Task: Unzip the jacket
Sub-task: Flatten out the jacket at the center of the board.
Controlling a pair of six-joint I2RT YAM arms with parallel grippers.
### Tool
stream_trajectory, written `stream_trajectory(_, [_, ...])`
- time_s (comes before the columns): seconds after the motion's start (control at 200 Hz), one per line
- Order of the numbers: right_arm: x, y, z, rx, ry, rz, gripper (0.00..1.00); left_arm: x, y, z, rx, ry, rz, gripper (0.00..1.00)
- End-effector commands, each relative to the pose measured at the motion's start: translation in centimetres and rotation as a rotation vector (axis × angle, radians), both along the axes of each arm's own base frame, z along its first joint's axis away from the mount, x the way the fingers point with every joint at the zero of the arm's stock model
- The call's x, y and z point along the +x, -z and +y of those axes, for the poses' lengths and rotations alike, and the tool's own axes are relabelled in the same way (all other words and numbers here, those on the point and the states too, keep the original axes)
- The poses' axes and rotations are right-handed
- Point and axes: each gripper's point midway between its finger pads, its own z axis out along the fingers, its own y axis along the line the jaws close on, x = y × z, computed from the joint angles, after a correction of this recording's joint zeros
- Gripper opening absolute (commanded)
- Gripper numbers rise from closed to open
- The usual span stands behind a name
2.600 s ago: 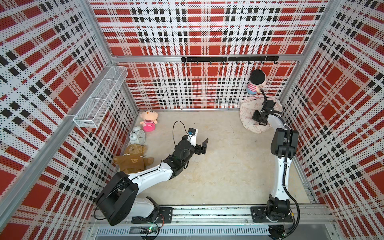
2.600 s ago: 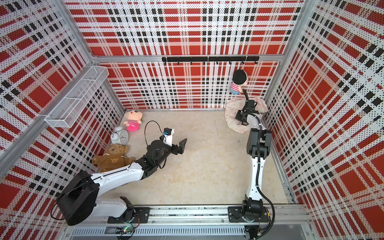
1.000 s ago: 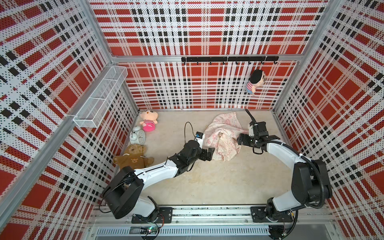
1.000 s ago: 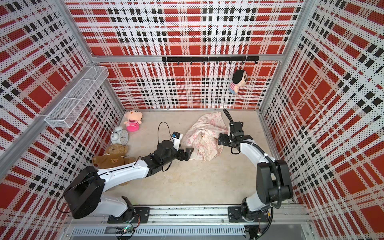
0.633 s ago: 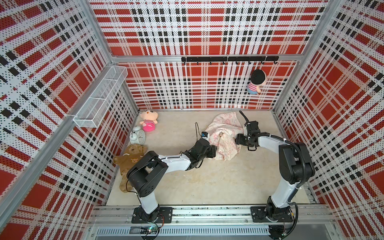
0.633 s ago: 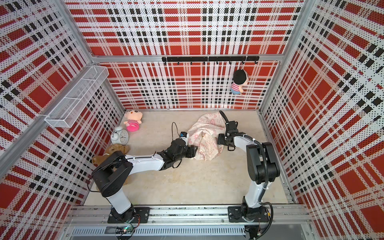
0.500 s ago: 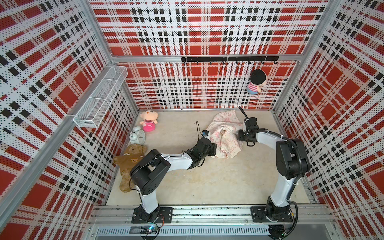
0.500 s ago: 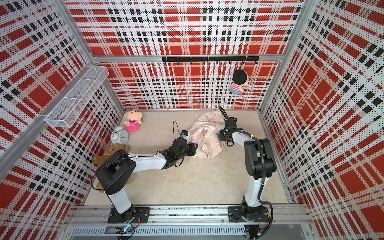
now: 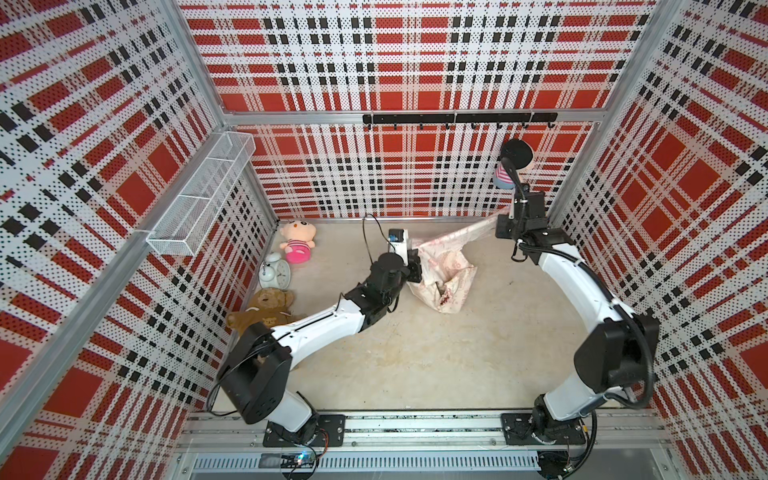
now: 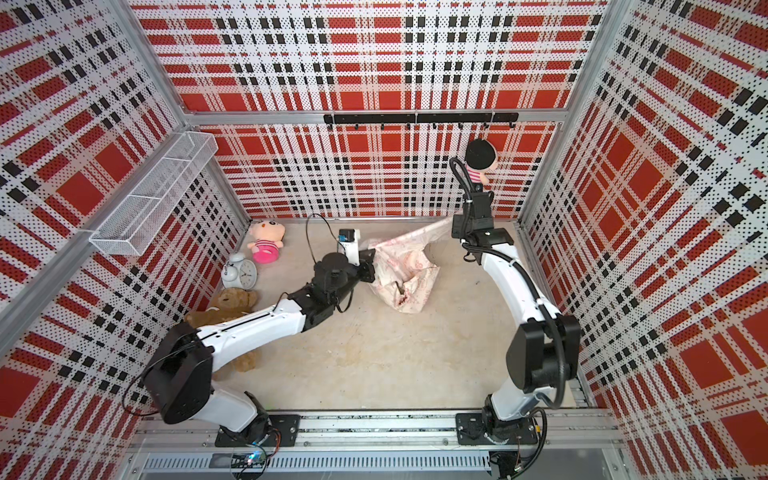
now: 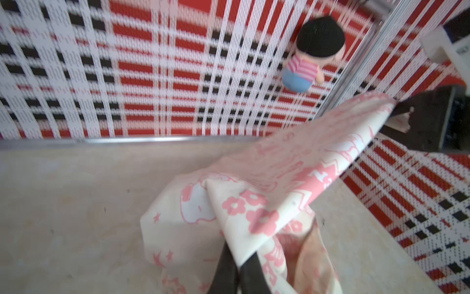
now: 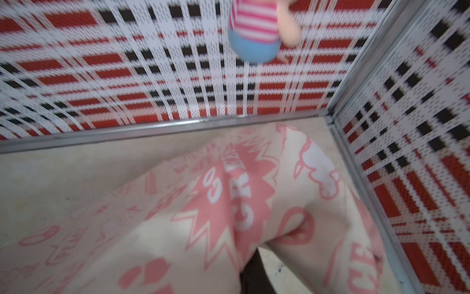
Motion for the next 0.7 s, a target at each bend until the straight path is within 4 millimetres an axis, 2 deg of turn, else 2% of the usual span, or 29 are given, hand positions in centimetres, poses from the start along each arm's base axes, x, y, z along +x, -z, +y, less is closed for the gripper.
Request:
stream_trajectory(0.0, [-3.9,-6.4,-3.4,-0.102,0.113,-0.125,0.00,-0.3,-5.7,3.2,0.083,-0.044,-0.105,0.00])
stream_trajectory(0.1, [-7.0,-10.7,-4.5,-0.119,0.139,-0.219,0.00,-1.6,-9.6,3.9,0.146,0.001,-0.169,0.00])
stream_trajectory(0.18, [-8.4,-13.3,-4.7,-0.139,0.135,-0.264,0.00,-2.3,-11.9,4.4,0.188,0.032,-0.205,0.00])
stream_trajectory(0.256, [-7.9,-13.8,-4.7,-0.173,0.127,-0.238,0.00,-1.2,-13.1,5.2,0.183,0.056,-0.192,0.00])
stream_trajectory(0.296, [-6.8,-12.9,-4.6,-0.192,0.123,-0.190,0.00,0.1,-13.0,5.7,0.174,0.071,-0.157,0.00])
stream_trajectory(0.341, [-5.5,-11.2,-4.5,-0.207,0.121,-0.125,0.00,1.9,-12.3,6.0,0.167,0.080,-0.100,0.00])
stream_trajectory(0.366, [-4.6,-10.0,-4.2,-0.211,0.111,-0.086,0.00,3.0,-11.3,5.9,0.171,0.093,-0.061,0.00])
stream_trajectory(0.431, [-2.2,-5.4,-3.6,-0.223,0.089,0.038,0.00,5.9,-8.4,5.3,0.181,0.106,0.029,0.00])
stream_trajectory(0.496, [0.0,-0.3,-3.4,-0.234,0.084,0.163,0.00,8.4,-4.6,4.2,0.196,0.113,0.107,0.34])
stream_trajectory(0.586, [2.6,7.0,-4.2,-0.204,0.104,0.324,0.00,11.1,-0.1,3.1,0.198,0.091,0.143,0.51])
stream_trajectory(0.621, [3.3,9.7,-4.8,-0.177,0.118,0.387,0.06,11.8,0.8,3.1,0.177,0.074,0.133,0.57])
stream_trajectory(0.646, [3.5,11.2,-5.1,-0.163,0.127,0.426,0.14,12.2,1.2,3.2,0.173,0.060,0.122,0.58])
stream_trajectory(0.661, [3.6,11.7,-5.4,-0.154,0.133,0.443,0.23,12.5,1.3,3.5,0.168,0.042,0.115,0.59])
stream_trajectory(0.691, [3.5,12.7,-5.6,-0.143,0.142,0.474,0.51,12.7,1.0,4.1,0.161,0.003,0.096,0.65])
